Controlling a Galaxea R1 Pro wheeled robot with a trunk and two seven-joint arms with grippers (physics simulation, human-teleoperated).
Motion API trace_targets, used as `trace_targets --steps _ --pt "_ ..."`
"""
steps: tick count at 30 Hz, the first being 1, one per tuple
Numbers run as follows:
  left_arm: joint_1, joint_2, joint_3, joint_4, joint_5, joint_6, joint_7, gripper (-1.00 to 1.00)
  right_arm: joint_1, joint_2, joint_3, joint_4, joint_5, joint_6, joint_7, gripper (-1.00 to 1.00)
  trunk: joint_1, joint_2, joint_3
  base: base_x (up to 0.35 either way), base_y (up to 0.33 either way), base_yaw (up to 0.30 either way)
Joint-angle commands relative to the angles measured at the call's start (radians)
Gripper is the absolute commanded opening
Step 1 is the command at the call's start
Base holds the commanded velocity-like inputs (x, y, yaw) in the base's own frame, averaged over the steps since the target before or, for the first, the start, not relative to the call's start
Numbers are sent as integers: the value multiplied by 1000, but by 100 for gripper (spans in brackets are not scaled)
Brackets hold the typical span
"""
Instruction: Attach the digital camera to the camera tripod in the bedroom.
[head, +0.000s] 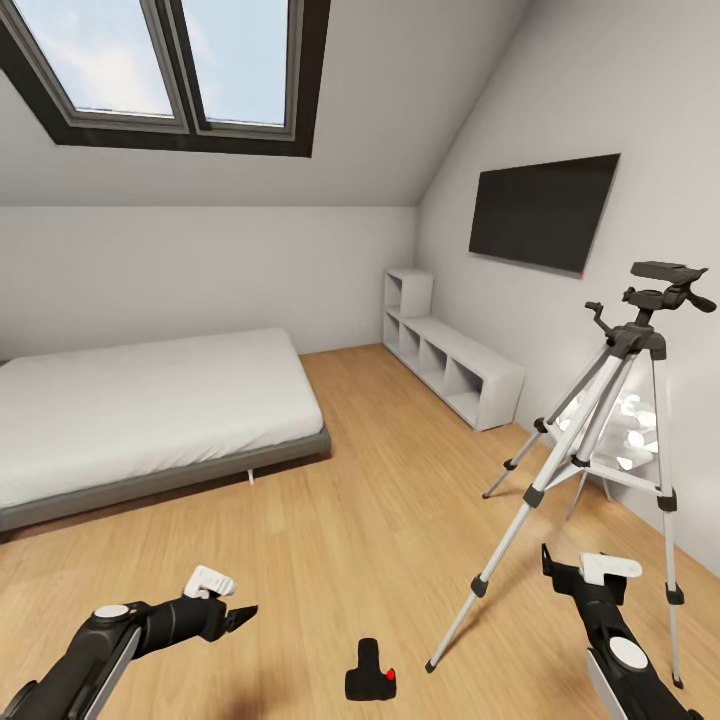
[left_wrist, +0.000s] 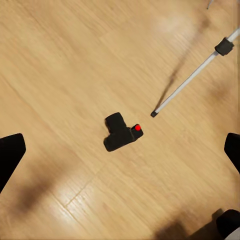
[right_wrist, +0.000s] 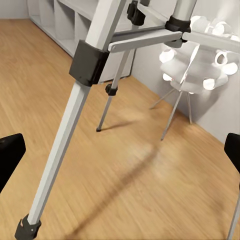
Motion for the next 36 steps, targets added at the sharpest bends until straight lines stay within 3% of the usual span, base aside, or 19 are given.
trace_targets --steps 1,15,26,36 --pt "-1 1 0 -1 1 5 -3 100 -1 0 1 1 -1 -3 -3 100 0 -1 -1 0 0 0" --pt "0 5 6 10 2 2 5 100 -2 0 0 2 -1 -4 -3 100 0 -1 -1 0 0 0" --pt "1 11 5 -67 2 10 6 100 -2 0 0 2 -1 -4 -3 100 0 -1 -1 0 0 0" --pt "1 11 8 -153 2 157 6 100 -2 0 1 2 -1 -20 -2 100 34 -64 -29 0 0 0"
